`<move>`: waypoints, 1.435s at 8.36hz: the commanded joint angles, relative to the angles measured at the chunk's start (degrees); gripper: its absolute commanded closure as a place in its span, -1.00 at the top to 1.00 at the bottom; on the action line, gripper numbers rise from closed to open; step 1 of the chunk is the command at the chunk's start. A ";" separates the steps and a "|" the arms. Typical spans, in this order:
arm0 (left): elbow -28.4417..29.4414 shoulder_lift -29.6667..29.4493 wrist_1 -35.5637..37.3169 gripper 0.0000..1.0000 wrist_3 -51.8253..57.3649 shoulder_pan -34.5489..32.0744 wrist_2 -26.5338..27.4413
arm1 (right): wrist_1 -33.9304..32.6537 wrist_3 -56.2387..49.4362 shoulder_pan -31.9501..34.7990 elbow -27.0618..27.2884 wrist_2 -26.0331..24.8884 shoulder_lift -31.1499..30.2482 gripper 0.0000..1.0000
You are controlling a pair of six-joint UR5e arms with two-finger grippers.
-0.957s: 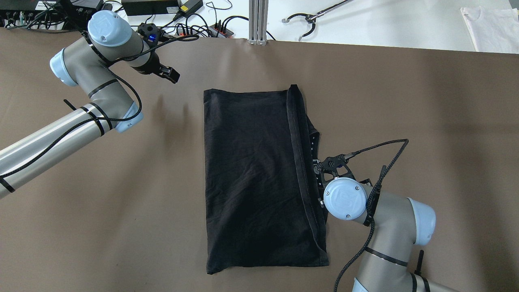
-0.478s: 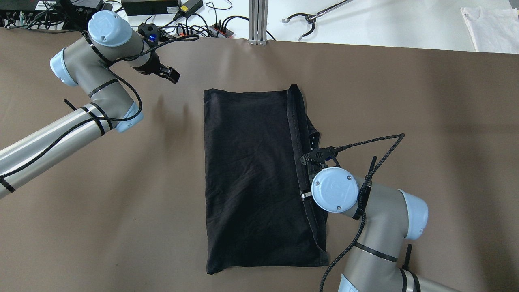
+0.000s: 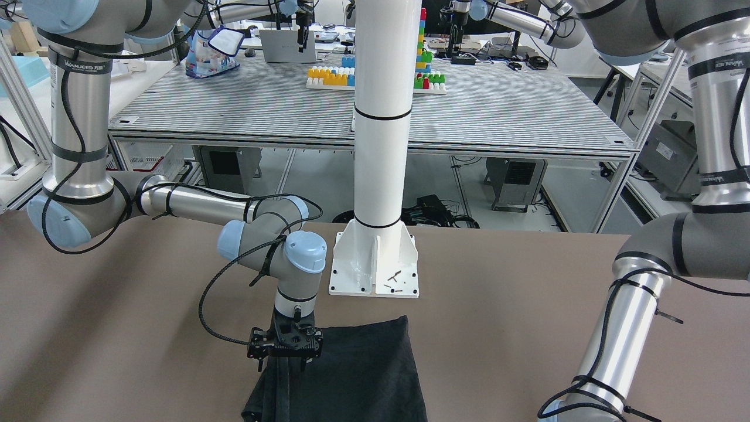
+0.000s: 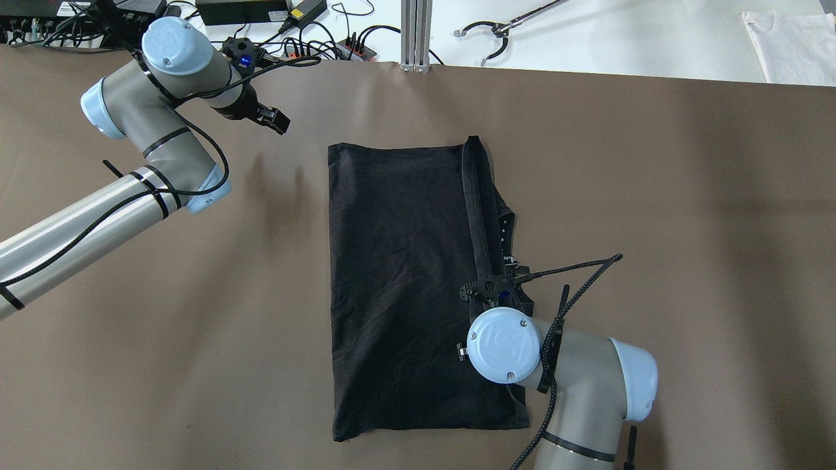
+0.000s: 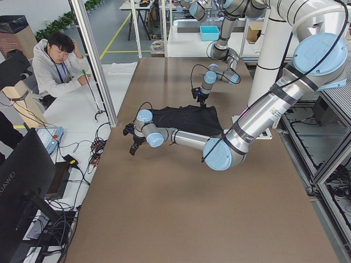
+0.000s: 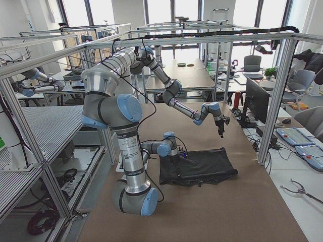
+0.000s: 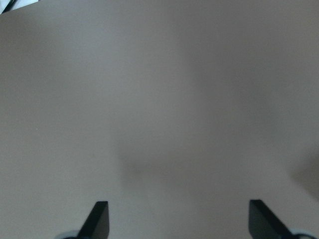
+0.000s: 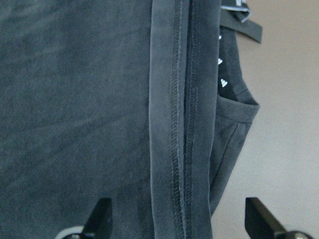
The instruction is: Fold clothes
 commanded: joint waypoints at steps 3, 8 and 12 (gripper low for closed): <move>-0.08 0.00 0.00 1.00 -0.09 -0.04 -0.09 | -2.35 -6.22 -2.37 -1.48 -3.52 -0.69 0.88; -0.08 0.00 0.00 1.00 -0.18 -0.04 0.00 | -1.83 -13.51 2.27 -1.48 -3.44 -2.97 0.88; 0.09 0.00 0.00 1.00 -0.18 -0.04 -0.09 | 2.92 -15.20 4.04 2.72 -3.17 -10.00 0.88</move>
